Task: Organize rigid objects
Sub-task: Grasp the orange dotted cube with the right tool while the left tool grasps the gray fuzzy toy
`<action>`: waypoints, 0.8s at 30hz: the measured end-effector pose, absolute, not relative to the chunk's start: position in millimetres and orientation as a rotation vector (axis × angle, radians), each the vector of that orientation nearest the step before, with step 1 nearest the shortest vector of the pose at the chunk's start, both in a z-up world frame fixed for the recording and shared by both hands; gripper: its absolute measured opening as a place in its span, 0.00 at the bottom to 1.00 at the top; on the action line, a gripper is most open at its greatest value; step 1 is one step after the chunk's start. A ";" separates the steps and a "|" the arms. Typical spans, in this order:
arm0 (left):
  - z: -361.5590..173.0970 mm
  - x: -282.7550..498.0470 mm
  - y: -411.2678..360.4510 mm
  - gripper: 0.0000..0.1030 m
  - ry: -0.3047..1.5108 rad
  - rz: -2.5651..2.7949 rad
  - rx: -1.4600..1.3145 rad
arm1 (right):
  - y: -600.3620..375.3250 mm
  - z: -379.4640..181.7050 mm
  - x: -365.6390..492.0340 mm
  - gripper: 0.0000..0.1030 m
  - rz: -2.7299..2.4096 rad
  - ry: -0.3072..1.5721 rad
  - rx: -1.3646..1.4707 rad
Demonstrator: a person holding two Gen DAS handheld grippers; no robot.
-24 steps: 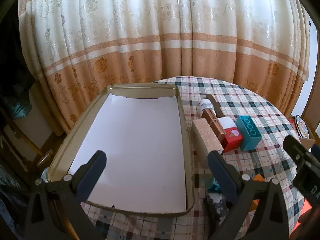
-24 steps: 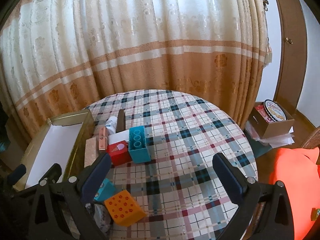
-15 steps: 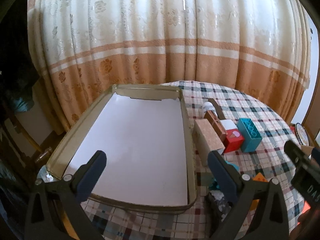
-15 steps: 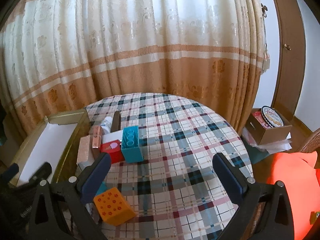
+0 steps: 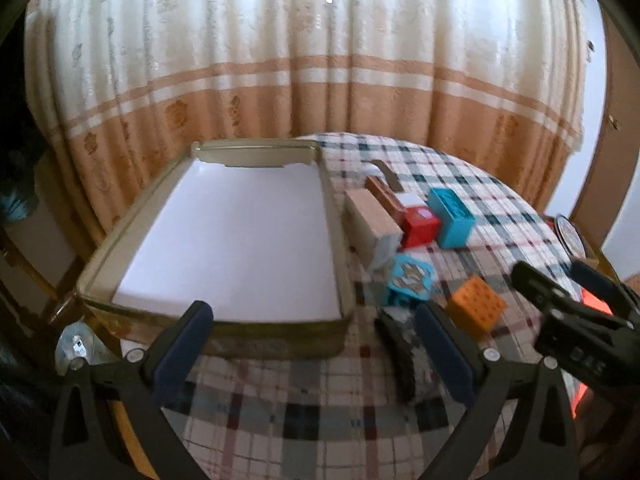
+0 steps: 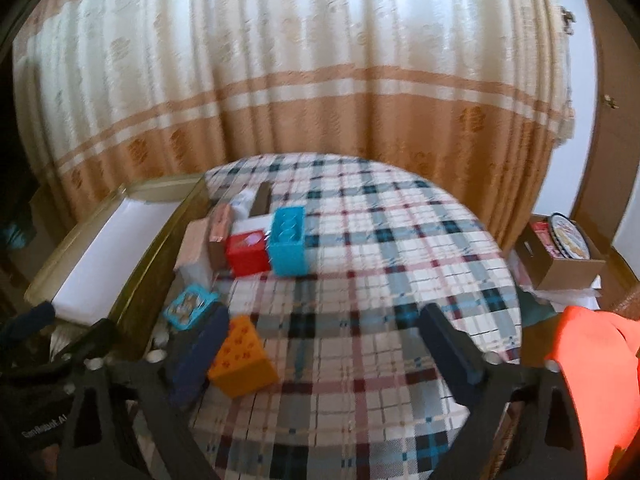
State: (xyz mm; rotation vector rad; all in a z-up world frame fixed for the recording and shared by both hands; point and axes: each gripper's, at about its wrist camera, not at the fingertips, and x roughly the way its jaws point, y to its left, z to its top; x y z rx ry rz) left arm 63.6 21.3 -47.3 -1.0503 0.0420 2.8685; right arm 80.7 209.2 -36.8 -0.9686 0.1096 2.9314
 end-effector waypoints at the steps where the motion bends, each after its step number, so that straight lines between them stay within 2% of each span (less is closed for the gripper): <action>1: -48.7 65.5 24.2 0.97 0.061 2.858 -1.055 | 208.2 -39.5 78.4 0.81 2.948 0.116 -1.017; 4: -50.4 73.0 27.2 0.93 0.064 2.848 -1.064 | 207.2 -45.1 75.7 0.77 2.980 0.147 -1.089; 16: -59.3 82.0 36.9 0.90 0.157 2.799 -1.083 | 188.0 -63.0 62.0 0.76 3.025 0.091 -1.288; 17: -59.9 82.0 38.4 0.90 0.168 2.796 -1.085 | 187.0 -64.7 60.6 0.74 3.023 0.083 -1.303; 18: -60.3 82.4 40.0 0.90 0.177 2.791 -1.086 | 186.3 -66.1 59.3 0.65 3.027 0.081 -1.320; 19: -60.4 82.7 40.1 0.90 0.174 2.784 -1.086 | 185.5 -67.8 58.1 0.51 3.035 0.084 -1.341; 20: -60.5 82.3 40.7 0.90 0.172 2.778 -1.091 | 185.4 -69.2 57.3 0.43 3.038 0.093 -1.359; 24: -61.0 79.1 39.4 0.90 0.103 2.750 -1.116 | 195.2 -69.8 58.2 0.42 3.032 0.154 -1.371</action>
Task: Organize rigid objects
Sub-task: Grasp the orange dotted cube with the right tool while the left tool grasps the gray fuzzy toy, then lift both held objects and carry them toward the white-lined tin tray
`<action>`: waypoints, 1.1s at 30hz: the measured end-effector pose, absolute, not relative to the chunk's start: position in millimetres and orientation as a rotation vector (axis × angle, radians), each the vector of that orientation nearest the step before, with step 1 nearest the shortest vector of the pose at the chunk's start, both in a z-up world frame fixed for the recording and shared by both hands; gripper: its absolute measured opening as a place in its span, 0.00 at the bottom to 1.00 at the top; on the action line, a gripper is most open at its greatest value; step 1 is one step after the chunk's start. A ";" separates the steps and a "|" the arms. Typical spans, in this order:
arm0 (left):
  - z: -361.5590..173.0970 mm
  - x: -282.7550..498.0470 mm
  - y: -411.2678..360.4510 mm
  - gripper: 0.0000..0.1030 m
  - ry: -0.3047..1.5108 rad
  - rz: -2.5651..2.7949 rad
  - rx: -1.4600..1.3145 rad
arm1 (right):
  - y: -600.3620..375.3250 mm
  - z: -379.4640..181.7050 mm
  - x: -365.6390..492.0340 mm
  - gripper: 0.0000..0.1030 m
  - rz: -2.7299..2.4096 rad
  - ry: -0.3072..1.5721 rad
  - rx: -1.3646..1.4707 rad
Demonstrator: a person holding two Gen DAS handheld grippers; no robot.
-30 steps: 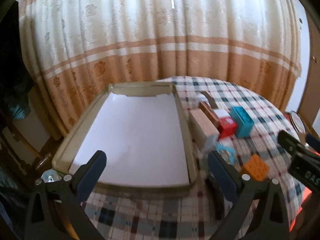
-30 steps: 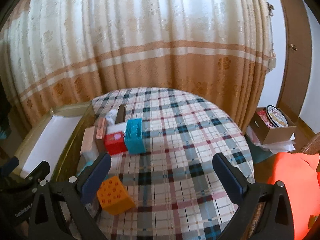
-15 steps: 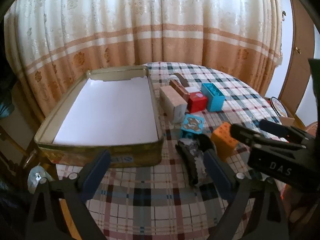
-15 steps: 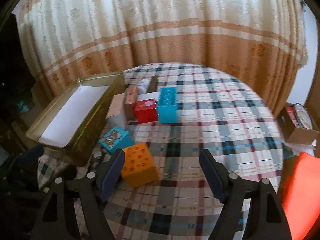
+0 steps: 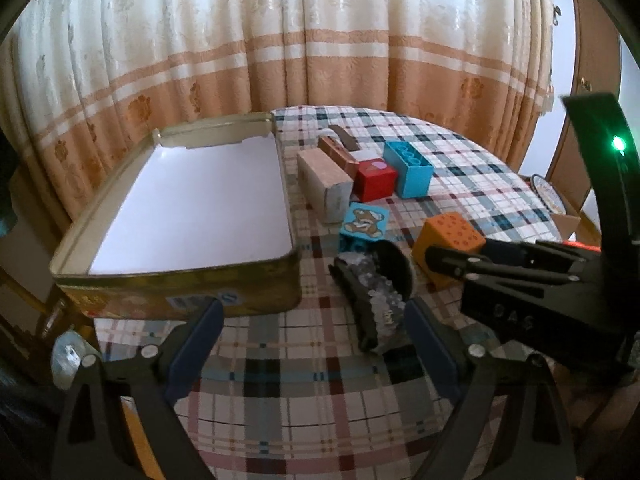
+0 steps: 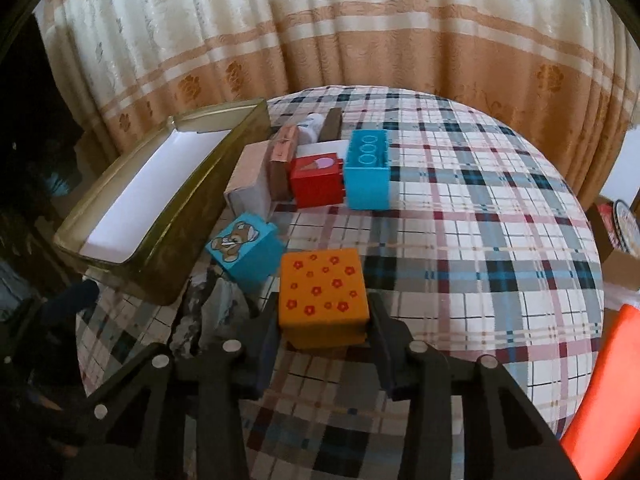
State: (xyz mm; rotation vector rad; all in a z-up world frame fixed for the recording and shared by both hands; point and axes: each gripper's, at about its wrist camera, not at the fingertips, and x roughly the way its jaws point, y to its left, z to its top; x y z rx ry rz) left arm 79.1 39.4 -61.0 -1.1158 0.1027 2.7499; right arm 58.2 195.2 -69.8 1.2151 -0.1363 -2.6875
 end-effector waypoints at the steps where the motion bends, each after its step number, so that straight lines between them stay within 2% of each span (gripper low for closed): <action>1: -61.1 77.7 39.9 0.90 0.094 2.749 -1.121 | 200.3 -68.5 59.9 0.41 -2.684 -0.166 1.210; 9: -69.3 57.9 66.9 0.90 0.095 2.713 -1.188 | 233.6 -62.9 66.6 0.41 -2.782 -0.267 1.216; 13: -80.6 53.3 84.9 0.74 0.158 2.660 -1.258 | 241.1 -63.6 70.1 0.41 -2.802 -0.289 1.219; 16: -88.4 55.2 91.8 0.75 0.234 2.664 -1.274 | 243.3 -63.8 72.1 0.41 -2.810 -0.290 1.219; 21: -91.8 45.8 85.4 0.74 0.109 2.662 -1.296 | 244.9 -64.7 72.5 0.41 -2.819 -0.300 1.217; 23: -91.9 45.2 87.5 0.68 0.116 2.657 -1.280 | 245.2 -64.5 73.1 0.41 -2.820 -0.294 1.219; 25: -91.4 48.2 90.6 0.56 0.131 2.644 -1.244 | 245.6 -63.7 73.7 0.41 -2.824 -0.299 1.218; 28: -90.8 52.0 91.6 0.49 0.144 2.629 -1.205 | 247.0 -61.7 76.0 0.41 -2.843 -0.295 1.216; 33: -89.7 57.2 84.9 0.47 0.112 2.585 -1.166 | 248.2 -59.0 81.8 0.41 -2.886 -0.319 1.204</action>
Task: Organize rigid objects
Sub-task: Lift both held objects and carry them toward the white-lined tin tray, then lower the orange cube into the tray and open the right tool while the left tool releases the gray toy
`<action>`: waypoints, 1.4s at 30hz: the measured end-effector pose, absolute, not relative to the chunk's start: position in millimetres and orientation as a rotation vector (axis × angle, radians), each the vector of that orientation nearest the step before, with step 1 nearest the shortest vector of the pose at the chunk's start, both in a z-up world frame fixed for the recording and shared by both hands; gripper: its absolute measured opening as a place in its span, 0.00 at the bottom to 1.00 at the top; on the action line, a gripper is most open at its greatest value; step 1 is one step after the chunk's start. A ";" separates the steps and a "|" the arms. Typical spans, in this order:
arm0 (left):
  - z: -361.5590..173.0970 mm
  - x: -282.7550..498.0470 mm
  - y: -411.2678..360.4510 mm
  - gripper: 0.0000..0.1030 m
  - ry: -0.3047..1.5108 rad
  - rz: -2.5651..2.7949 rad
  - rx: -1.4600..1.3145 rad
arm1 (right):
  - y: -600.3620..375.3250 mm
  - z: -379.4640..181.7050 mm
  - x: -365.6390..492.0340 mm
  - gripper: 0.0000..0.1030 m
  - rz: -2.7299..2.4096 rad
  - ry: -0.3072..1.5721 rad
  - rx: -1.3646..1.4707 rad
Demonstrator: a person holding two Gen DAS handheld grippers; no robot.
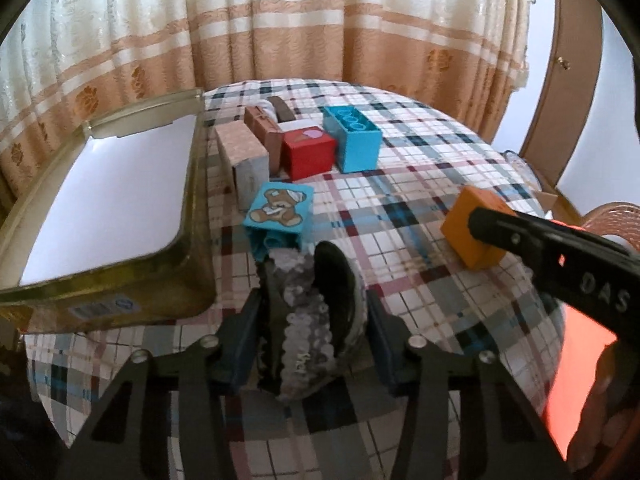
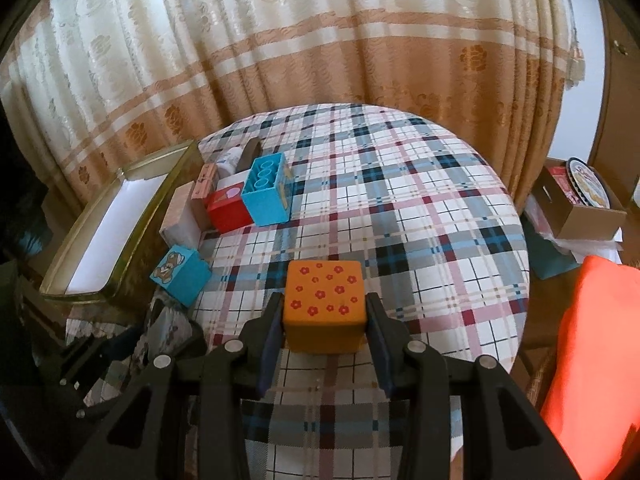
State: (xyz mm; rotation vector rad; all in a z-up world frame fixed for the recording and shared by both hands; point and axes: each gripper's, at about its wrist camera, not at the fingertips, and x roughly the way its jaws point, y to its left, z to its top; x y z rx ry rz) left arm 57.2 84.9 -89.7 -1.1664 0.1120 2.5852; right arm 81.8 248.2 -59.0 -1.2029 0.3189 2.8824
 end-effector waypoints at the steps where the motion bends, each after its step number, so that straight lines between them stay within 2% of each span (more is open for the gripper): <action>1: -89.7 59.3 83.0 0.47 0.099 2.577 -1.159 | 247.6 -58.3 83.3 0.41 2.879 0.323 -1.197; 11: -74.9 83.4 59.9 0.47 0.030 2.589 -0.998 | 234.6 -46.0 91.9 0.41 2.888 0.334 -1.112; 12: -71.5 85.4 57.8 0.41 0.038 2.607 -0.965 | 232.3 -45.1 91.3 0.41 2.892 0.328 -1.105; 22: -68.3 81.4 41.1 0.41 0.006 2.637 -0.950 | 216.9 -44.0 86.8 0.41 2.903 0.297 -1.100; 28: -43.9 81.8 26.1 0.41 -0.043 2.707 -0.842 | 206.3 -23.8 83.3 0.41 2.973 0.287 -0.997; 34: -15.5 54.1 -18.6 0.41 -0.095 2.935 -0.719 | 172.4 -3.2 57.4 0.41 3.108 0.255 -0.839; 42: -20.0 0.8 -70.0 0.41 -0.207 3.140 -0.758 | 114.3 -0.1 16.2 0.41 3.244 0.234 -0.718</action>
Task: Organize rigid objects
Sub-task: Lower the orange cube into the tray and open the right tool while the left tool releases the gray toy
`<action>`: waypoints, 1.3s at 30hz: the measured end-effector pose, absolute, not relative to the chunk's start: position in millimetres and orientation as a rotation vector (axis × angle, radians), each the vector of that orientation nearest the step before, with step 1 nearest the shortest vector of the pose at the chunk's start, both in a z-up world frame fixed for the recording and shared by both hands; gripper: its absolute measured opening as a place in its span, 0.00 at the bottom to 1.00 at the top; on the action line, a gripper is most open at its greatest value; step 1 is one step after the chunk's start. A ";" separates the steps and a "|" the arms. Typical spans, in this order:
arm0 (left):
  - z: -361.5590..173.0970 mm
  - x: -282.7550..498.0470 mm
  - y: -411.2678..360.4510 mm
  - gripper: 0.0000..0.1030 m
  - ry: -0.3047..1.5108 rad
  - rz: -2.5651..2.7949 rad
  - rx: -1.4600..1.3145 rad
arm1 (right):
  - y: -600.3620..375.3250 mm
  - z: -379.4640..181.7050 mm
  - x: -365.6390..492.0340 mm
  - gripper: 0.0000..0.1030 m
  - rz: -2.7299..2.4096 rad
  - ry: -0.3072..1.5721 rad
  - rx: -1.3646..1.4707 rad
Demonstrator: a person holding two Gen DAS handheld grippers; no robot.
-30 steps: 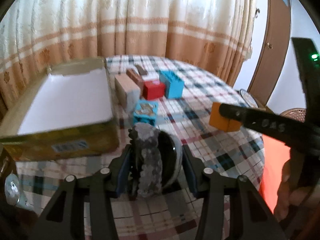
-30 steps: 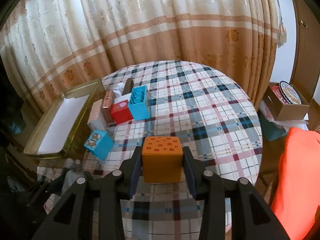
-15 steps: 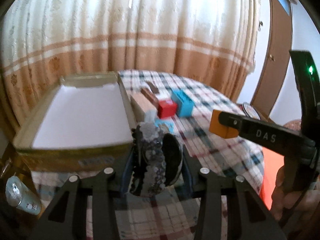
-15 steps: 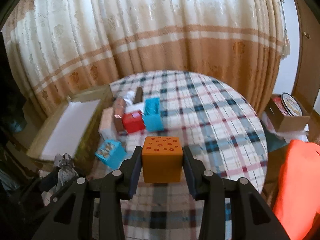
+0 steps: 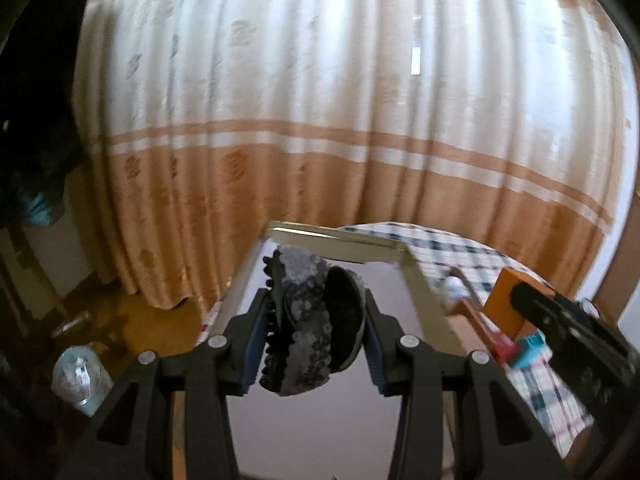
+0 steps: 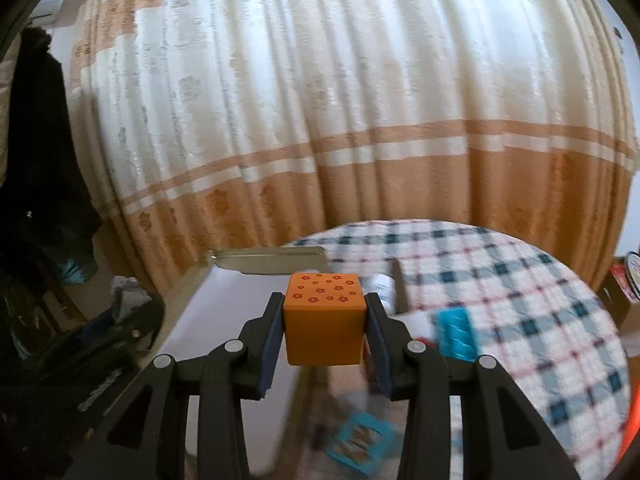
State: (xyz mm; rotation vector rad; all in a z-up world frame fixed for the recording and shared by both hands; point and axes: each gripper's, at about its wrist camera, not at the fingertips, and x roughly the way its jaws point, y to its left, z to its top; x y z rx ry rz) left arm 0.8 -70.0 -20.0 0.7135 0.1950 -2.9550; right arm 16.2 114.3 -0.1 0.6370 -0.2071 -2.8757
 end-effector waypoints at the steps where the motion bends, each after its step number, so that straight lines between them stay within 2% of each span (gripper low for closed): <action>1: -22.4 -2.8 -72.7 0.41 0.199 -2.940 0.715 | 106.0 -1.4 10.9 0.41 -2.866 -0.199 0.628; 13: -39.9 -27.4 -78.2 0.41 0.179 -2.814 0.726 | 64.9 -14.3 -2.6 0.41 -2.888 0.003 0.469; 19: -39.9 -21.9 -73.9 0.41 0.145 -2.775 0.640 | 64.3 -18.2 -5.9 0.41 -2.883 0.012 0.489; 32: -40.1 -20.1 -76.8 0.42 0.164 -2.758 0.632 | 66.0 -25.0 -15.7 0.42 -2.868 -0.010 0.584; 35: -39.9 -17.5 -74.2 0.45 0.158 -2.746 0.615 | 66.6 -24.5 -15.2 0.42 -2.880 -0.004 0.582; 37: -38.6 -14.4 -70.6 0.63 0.137 -2.742 0.587 | 66.1 -23.7 -12.3 0.42 -2.883 0.003 0.566; 39: -37.1 -11.2 -69.1 0.69 0.126 -2.723 0.555 | 66.7 -23.1 -11.4 0.42 -2.892 0.005 0.558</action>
